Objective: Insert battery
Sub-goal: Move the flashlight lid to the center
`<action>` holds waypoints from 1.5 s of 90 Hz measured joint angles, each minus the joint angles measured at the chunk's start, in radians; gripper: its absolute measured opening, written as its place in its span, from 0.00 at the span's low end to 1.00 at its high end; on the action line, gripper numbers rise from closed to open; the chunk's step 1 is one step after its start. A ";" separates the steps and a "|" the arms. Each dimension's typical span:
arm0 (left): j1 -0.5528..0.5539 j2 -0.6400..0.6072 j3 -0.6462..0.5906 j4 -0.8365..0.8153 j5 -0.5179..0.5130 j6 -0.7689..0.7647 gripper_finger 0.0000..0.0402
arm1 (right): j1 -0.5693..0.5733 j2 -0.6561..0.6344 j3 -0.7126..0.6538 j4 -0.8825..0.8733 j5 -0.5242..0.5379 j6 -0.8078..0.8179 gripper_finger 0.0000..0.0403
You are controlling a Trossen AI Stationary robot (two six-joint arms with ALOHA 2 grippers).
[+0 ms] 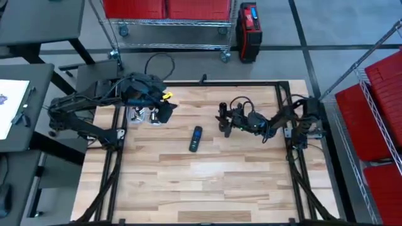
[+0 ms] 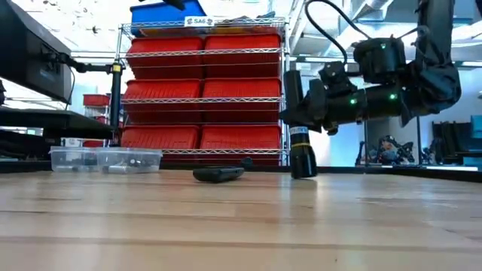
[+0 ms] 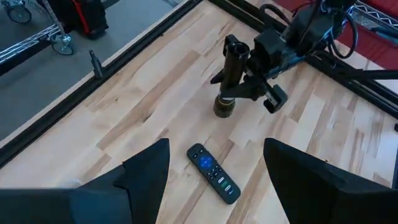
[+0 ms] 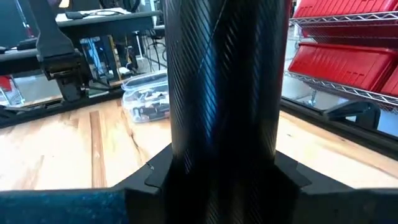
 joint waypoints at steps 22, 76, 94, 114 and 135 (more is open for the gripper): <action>0.000 0.000 0.000 -0.008 0.000 0.000 0.60 | 0.030 0.002 0.001 -0.005 0.002 -0.006 0.36; 0.000 0.000 0.000 -0.012 0.000 0.002 0.60 | 0.079 -0.072 -0.002 -0.043 0.003 -0.106 0.53; 0.000 0.000 0.000 -0.012 0.000 0.003 0.60 | 0.078 -0.198 -0.002 -0.064 0.007 -0.193 0.53; 0.000 0.000 0.000 -0.012 0.000 0.003 0.60 | 0.078 -0.355 -0.002 -0.100 0.007 -0.260 0.53; 0.000 0.000 0.000 -0.019 0.000 0.003 0.60 | 0.082 -0.514 -0.002 -0.104 0.007 -0.266 0.53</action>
